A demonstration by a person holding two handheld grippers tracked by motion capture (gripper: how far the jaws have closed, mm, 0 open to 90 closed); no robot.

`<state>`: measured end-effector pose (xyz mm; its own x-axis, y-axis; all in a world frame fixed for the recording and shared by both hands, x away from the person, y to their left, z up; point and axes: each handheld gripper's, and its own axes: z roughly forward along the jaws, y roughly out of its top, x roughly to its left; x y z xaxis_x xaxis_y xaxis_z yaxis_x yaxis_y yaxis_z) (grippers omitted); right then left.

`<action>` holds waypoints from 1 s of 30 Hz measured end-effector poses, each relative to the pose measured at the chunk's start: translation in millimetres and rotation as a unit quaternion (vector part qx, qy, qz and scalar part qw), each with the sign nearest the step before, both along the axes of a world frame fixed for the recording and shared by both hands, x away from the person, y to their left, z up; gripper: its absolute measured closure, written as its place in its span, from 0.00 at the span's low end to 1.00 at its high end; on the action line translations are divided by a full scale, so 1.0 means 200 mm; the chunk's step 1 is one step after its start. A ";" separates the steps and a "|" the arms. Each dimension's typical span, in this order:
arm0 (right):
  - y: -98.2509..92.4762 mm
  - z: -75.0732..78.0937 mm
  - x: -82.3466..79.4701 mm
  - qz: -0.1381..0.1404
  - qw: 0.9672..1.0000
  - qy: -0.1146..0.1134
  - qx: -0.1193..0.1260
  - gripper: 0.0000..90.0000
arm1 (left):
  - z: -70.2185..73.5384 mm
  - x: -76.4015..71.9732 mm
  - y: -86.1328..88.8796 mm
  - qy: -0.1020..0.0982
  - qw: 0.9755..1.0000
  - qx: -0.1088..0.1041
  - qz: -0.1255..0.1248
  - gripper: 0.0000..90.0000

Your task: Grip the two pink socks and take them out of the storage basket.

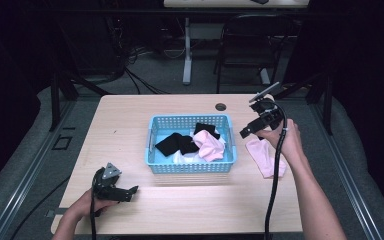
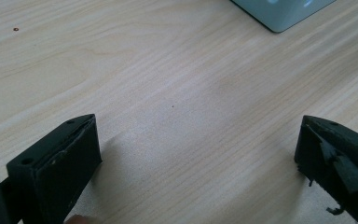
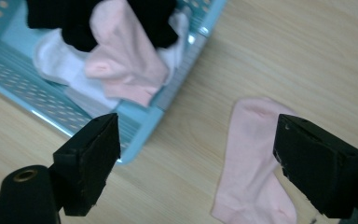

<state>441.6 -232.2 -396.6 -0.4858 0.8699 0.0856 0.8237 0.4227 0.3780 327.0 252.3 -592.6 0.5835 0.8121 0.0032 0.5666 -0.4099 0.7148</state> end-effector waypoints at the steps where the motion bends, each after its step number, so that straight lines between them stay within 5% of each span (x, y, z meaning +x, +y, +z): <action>1: 0.03 0.02 0.00 0.010 1.000 -0.002 0.000 0.16 | 0.00 0.00 0.00 0.000 1.000 0.000 0.000 0.00; 7: 0.18 0.05 0.00 0.040 0.999 -0.015 0.004 0.13 | 0.00 0.00 0.00 0.000 1.000 0.000 0.000 0.00; 17: 0.42 0.01 0.04 0.090 0.996 -0.002 -0.001 0.13 | 0.00 0.00 0.00 0.000 1.000 0.000 0.000 0.00; 26: 0.58 -0.12 0.10 0.112 0.993 0.025 -0.006 0.16 | 0.00 0.00 0.00 0.002 1.000 0.000 -0.002 0.00; 30: 0.63 -0.23 0.18 0.105 0.993 0.043 -0.016 0.17 | 0.00 0.00 0.00 0.001 1.000 0.001 -0.002 0.00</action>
<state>477.8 -106.3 -442.1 -0.6485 0.7533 0.1097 0.7452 0.5989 0.2932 327.2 252.4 -592.4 0.5860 0.8103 0.0024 0.5674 -0.4124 0.7128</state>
